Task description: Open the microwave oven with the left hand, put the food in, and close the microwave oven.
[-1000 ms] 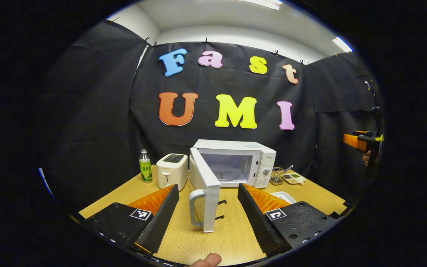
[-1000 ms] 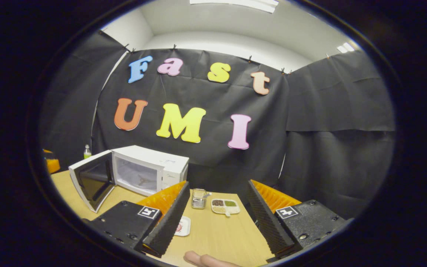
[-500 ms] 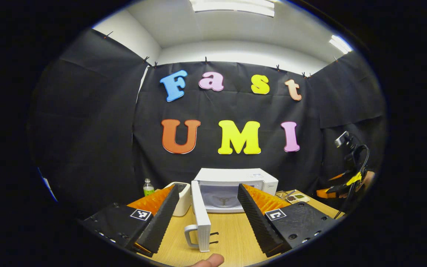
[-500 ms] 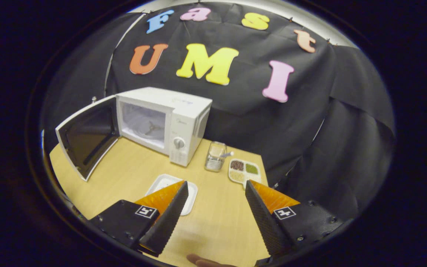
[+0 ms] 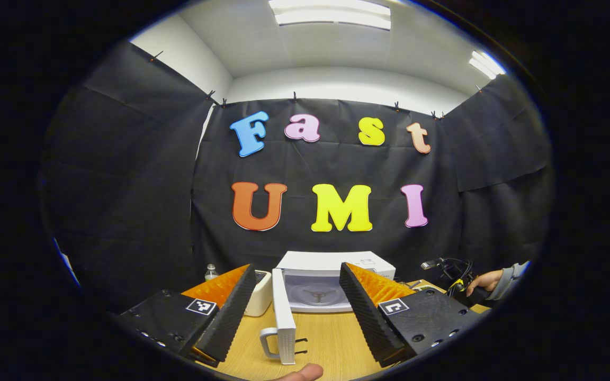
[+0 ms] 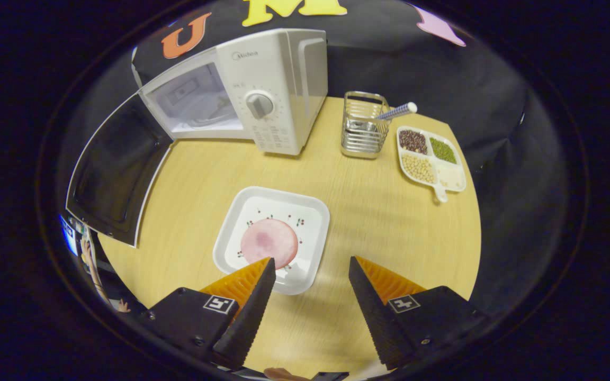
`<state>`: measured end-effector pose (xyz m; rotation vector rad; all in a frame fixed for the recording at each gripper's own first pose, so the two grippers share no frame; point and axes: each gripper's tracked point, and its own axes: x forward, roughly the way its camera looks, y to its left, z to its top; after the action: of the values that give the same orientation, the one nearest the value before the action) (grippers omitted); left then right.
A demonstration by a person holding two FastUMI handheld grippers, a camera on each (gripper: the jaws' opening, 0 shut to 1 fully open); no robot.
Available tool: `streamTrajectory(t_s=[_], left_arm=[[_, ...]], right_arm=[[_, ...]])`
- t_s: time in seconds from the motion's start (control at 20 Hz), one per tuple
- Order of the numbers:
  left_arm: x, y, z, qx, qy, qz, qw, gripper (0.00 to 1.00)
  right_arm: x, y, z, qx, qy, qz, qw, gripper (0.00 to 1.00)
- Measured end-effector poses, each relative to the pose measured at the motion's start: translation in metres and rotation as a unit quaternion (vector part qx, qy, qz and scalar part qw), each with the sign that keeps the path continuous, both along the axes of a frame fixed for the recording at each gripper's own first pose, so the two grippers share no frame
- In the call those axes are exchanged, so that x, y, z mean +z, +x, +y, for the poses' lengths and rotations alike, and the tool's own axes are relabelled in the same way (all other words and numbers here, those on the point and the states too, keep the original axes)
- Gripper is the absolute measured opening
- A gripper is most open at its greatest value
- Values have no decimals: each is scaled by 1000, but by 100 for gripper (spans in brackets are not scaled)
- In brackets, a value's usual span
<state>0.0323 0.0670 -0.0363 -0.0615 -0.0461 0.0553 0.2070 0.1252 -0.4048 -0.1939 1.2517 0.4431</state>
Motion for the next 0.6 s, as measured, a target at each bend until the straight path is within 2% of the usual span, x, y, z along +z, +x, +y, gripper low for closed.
streamTrajectory(t_s=[0.05,0.1,0.15,0.2,0.25,0.3,0.35,0.4,0.45,0.55,0.6], left_arm=[[-1,-1,1,2,-1,1,1000,95],[-3,-1,1,3,-2,5,1000,95],[-6,0,2,4,-2,9,1000,95],[-8,0,3,5,-1,13,1000,95],[-10,0,3,7,1,16,1000,95],[-10,1,3,7,3,19,1000,95],[-11,1,3,6,6,21,1000,95],[-11,3,1,6,9,22,1000,84],[-12,4,0,4,12,24,1000,95],[-15,7,-2,3,18,28,999,95],[-16,8,-2,3,21,30,999,95]], right_arm=[[-11,3,1,-11,5,24,1000,80],[-20,7,3,-26,15,44,999,70],[-28,10,7,-40,27,65,997,66],[-31,12,11,-50,41,84,994,69],[-34,18,12,-56,43,94,993,65],[-38,22,11,-54,43,98,993,52],[-42,29,9,-49,41,99,993,48],[-43,32,10,-46,45,110,992,45],[-45,31,13,-50,55,128,989,41],[-51,25,15,-50,59,163,984,30],[-55,24,12,-42,52,175,982,12]])
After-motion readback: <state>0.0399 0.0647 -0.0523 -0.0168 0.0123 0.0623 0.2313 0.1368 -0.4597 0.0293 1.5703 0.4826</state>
